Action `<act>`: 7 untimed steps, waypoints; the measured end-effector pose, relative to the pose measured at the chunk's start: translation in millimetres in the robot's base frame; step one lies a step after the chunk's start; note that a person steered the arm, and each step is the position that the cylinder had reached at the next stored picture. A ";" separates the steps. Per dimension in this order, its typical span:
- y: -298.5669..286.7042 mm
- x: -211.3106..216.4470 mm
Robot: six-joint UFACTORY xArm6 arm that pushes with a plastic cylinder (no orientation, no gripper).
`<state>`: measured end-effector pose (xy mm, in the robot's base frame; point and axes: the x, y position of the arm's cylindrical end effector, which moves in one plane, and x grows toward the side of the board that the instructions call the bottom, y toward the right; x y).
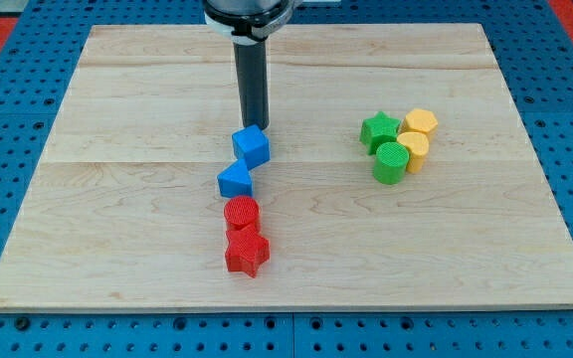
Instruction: Push the yellow heart left a bit
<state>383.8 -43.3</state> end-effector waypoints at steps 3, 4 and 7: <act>191.3 -41.6; 234.5 -49.3; 244.2 25.9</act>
<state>409.7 201.0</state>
